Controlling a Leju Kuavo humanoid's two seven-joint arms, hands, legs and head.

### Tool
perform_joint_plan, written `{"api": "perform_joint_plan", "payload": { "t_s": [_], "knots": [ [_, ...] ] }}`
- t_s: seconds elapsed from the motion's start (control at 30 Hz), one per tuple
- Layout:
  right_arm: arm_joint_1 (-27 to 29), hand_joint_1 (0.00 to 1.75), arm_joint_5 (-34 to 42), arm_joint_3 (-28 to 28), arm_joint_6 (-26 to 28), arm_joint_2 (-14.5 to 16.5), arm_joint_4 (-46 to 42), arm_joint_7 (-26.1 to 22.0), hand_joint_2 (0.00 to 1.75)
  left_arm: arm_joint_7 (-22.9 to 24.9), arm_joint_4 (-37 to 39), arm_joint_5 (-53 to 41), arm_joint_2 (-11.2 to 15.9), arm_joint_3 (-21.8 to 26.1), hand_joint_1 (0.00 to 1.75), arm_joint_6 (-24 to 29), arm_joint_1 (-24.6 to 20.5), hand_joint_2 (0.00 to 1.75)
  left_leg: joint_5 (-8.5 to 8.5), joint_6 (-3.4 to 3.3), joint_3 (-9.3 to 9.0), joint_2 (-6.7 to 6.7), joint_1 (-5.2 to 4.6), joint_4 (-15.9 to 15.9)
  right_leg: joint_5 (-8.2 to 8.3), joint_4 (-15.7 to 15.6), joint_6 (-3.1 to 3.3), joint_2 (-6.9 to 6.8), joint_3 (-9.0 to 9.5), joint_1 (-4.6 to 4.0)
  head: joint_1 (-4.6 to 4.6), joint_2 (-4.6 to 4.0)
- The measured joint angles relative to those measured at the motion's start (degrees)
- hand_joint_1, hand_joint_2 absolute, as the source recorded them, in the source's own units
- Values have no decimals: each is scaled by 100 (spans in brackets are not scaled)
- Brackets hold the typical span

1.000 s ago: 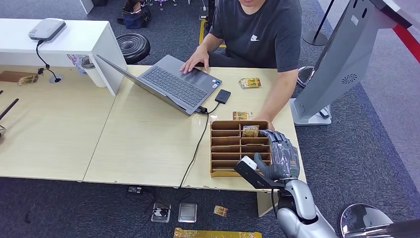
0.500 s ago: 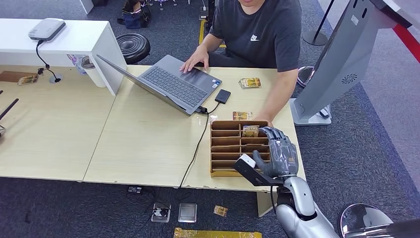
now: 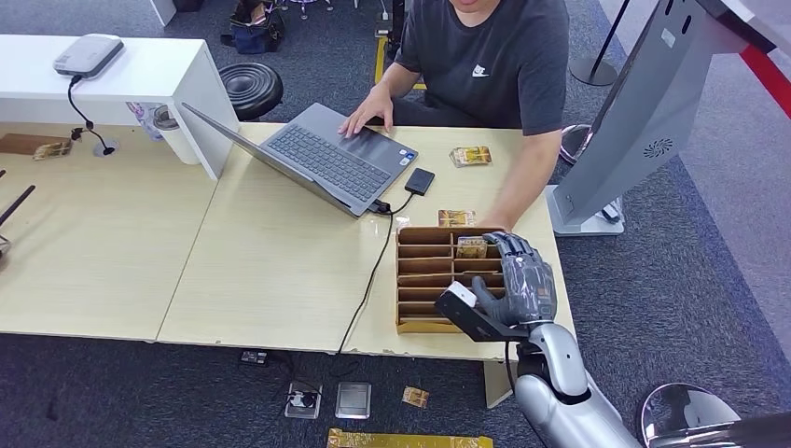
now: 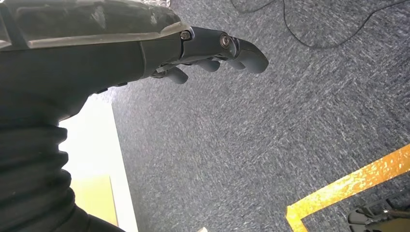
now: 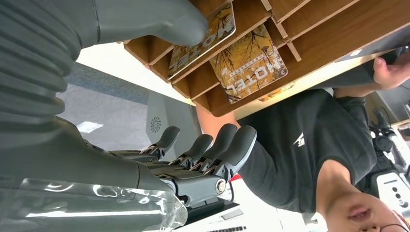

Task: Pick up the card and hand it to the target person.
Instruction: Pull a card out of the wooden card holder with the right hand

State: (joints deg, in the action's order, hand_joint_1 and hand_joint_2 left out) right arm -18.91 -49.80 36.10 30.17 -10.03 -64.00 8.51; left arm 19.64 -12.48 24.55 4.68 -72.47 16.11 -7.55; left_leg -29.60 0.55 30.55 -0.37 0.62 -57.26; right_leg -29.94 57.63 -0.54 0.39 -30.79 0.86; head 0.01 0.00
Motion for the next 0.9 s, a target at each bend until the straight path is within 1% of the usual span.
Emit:
{"api": "perform_joint_plan", "payload": {
  "t_s": [0.17,0.27,0.33,0.37,0.4,0.5,0.6,0.9],
  "knots": [
    [-69,57,25,4,13,63,198,-68,175,5,0,-2,0,1,0,0,-2,175,0,0,0,0,0,0,0,0,0,0,0,0,1,0],
    [-97,62,42,7,18,96,315,-92,175,5,0,-7,0,1,0,0,-3,175,0,0,0,0,0,0,0,0,0,0,0,0,1,0],
    [-110,90,53,11,20,116,399,-103,175,5,0,-9,0,1,0,0,-3,175,0,0,0,0,0,0,0,0,0,0,0,0,1,0],
    [-113,106,58,13,20,126,440,-106,175,5,0,-10,0,1,0,0,-3,175,0,0,1,0,0,0,0,0,0,0,0,0,1,0],
    [-115,129,65,16,20,135,481,-110,175,5,0,-11,0,1,0,0,-3,175,0,0,1,0,0,0,0,0,0,0,0,0,1,0],
    [-126,164,80,28,9,158,594,-123,175,5,0,-27,0,0,0,0,-4,175,0,0,1,0,0,0,0,0,0,0,0,0,1,0],
    [-152,175,100,34,9,180,695,-144,175,5,0,-37,0,1,0,-11,-4,175,0,0,0,0,0,0,0,0,0,0,0,0,1,0],
    [-253,175,194,39,126,241,906,-252,175,5,0,-54,0,-1,0,-35,-5,175,0,0,-1,0,0,0,0,0,0,0,1,0,1,0]
  ]
}}
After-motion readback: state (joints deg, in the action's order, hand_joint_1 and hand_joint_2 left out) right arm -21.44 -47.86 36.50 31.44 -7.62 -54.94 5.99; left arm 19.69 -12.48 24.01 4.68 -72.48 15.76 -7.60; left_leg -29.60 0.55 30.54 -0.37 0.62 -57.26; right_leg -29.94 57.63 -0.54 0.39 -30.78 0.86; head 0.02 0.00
